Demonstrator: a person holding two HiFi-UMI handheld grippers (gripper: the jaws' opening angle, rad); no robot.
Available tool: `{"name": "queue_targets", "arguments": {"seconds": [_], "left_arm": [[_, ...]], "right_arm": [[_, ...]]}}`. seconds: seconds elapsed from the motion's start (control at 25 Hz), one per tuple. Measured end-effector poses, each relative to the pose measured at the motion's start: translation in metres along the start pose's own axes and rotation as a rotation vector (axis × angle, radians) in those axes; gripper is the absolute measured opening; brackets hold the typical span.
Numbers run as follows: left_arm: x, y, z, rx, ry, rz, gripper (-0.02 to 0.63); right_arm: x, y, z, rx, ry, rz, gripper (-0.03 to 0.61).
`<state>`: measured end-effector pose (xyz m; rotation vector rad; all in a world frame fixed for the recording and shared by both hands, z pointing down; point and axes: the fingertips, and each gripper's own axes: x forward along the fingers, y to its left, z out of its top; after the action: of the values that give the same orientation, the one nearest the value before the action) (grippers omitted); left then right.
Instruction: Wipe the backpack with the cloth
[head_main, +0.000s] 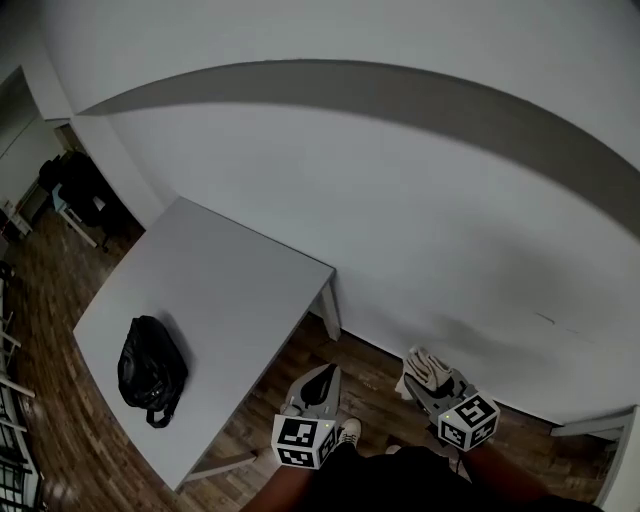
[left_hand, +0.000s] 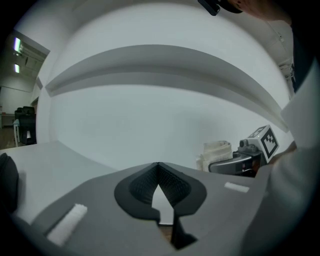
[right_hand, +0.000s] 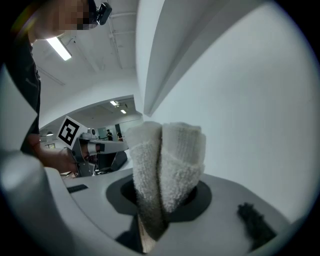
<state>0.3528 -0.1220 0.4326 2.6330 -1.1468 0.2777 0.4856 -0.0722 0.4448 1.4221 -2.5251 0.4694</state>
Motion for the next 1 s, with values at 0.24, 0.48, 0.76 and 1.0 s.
{"name": "queue_targets", "arguments": {"seconds": [0.24, 0.48, 0.76, 1.0], "left_arm": [[-0.038, -0.006, -0.013, -0.033, -0.015, 0.126, 0.006], [-0.064, -0.022, -0.026, -0.041, -0.015, 0.208, 0.006], [-0.093, -0.030, -0.038, -0.050, -0.024, 0.303, 0.006], [-0.115, -0.047, -0.054, -0.065, -0.013, 0.355, 0.006]], "right_arm": [[-0.002, 0.024, -0.008, -0.053, 0.034, 0.140, 0.098], [-0.008, 0.040, -0.013, -0.076, 0.040, 0.237, 0.098], [-0.015, 0.063, -0.020, -0.114, 0.047, 0.342, 0.098], [-0.029, 0.074, -0.031, -0.122, 0.055, 0.389, 0.098]]}}
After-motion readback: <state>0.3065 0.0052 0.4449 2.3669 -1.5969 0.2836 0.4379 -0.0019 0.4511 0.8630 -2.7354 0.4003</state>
